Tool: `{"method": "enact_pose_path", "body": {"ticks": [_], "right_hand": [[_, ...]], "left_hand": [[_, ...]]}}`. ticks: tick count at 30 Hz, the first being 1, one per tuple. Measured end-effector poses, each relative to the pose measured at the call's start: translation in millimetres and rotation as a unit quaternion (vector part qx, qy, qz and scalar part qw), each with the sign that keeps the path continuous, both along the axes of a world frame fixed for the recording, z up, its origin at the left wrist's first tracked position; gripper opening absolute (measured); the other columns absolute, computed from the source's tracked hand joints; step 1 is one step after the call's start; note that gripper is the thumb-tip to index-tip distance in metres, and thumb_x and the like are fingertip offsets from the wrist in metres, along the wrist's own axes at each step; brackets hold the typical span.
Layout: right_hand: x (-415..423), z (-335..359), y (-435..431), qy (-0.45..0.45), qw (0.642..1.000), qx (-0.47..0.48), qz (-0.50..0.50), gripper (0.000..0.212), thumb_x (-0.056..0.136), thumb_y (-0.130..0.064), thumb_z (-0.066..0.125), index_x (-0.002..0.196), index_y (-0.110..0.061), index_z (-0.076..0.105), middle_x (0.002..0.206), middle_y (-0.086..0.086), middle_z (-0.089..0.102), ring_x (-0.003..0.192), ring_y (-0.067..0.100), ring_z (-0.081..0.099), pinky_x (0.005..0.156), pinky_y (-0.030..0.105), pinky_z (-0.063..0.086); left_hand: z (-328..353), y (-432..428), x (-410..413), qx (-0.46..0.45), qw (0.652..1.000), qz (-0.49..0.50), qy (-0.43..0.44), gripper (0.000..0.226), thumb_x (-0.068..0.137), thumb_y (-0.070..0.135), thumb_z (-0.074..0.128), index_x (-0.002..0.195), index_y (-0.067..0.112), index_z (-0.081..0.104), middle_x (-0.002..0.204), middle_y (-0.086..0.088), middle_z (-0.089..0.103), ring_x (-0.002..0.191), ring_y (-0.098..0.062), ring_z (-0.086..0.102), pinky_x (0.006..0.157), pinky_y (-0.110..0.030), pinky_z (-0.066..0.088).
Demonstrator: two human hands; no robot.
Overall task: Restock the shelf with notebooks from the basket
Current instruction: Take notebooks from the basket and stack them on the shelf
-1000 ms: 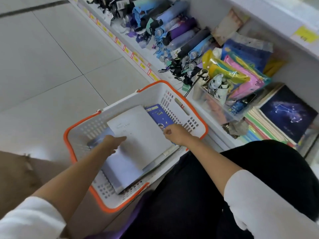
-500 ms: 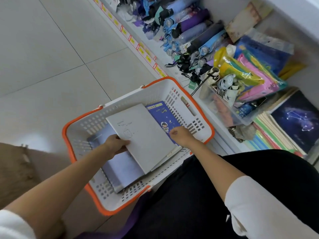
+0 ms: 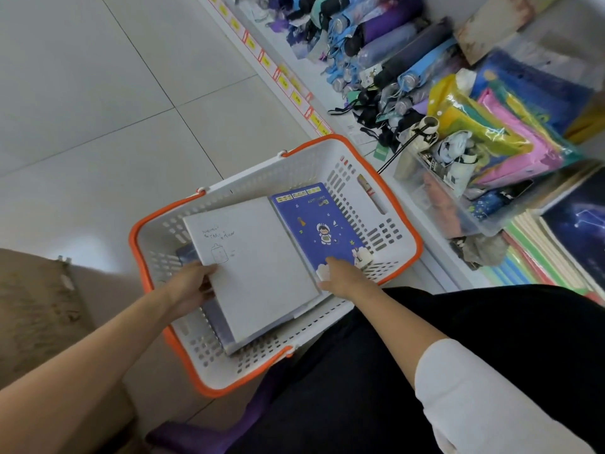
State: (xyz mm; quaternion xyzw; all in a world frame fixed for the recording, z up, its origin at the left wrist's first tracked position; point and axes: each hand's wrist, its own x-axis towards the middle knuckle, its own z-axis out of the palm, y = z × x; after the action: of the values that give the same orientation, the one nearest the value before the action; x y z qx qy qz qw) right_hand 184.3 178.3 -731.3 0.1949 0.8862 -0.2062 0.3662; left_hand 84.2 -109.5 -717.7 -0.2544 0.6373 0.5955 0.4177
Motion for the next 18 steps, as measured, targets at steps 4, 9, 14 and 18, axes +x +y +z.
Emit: {"method": "enact_pose_path", "body": {"ticks": [4, 9, 14, 18], "right_hand": [[0, 3, -6, 0.025, 0.989, 0.078, 0.123, 0.027, 0.092, -0.020, 0.057, 0.113, -0.006, 0.047, 0.111, 0.011, 0.058, 0.105, 0.031, 0.060, 0.074, 0.036, 0.045], [-14, 28, -12, 0.083, 0.992, 0.071, 0.062, 0.030, 0.088, -0.014, 0.055, 0.067, -0.015, 0.033, 0.075, 0.003, 0.047, 0.079, 0.029, 0.052, 0.065, 0.031, 0.040], [-28, 63, -47, 0.090, 0.988, -0.013, 0.126, 0.037, 0.080, -0.029, 0.063, 0.062, -0.015, 0.034, 0.063, 0.003, 0.039, 0.060, 0.025, 0.043, 0.047, 0.027, 0.026], [-19, 79, -84, 0.107, 0.975, -0.048, 0.188, 0.029, 0.076, -0.022, 0.062, 0.061, -0.011, 0.039, 0.058, 0.005, 0.040, 0.053, 0.024, 0.039, 0.046, 0.027, 0.024]], "left_hand": [[1, 3, 7, 0.046, 0.998, 0.036, -0.023, 0.029, 0.101, 0.024, 0.042, 0.127, 0.014, 0.051, 0.111, -0.010, 0.062, 0.102, -0.026, 0.057, 0.093, -0.040, 0.044], [-2, 11, 13, 0.049, 0.998, 0.033, -0.009, 0.040, 0.099, 0.036, 0.045, 0.133, 0.017, 0.050, 0.120, -0.009, 0.063, 0.105, -0.025, 0.060, 0.092, -0.038, 0.045], [-2, 29, 16, 0.079, 0.997, 0.016, -0.015, 0.047, 0.094, 0.053, 0.044, 0.131, 0.025, 0.052, 0.121, -0.006, 0.065, 0.108, -0.022, 0.063, 0.078, -0.032, 0.050], [4, 42, 17, 0.077, 0.996, 0.011, 0.030, 0.067, 0.077, 0.064, 0.065, 0.131, 0.026, 0.052, 0.118, -0.003, 0.068, 0.104, -0.025, 0.068, 0.082, -0.043, 0.056]]}}
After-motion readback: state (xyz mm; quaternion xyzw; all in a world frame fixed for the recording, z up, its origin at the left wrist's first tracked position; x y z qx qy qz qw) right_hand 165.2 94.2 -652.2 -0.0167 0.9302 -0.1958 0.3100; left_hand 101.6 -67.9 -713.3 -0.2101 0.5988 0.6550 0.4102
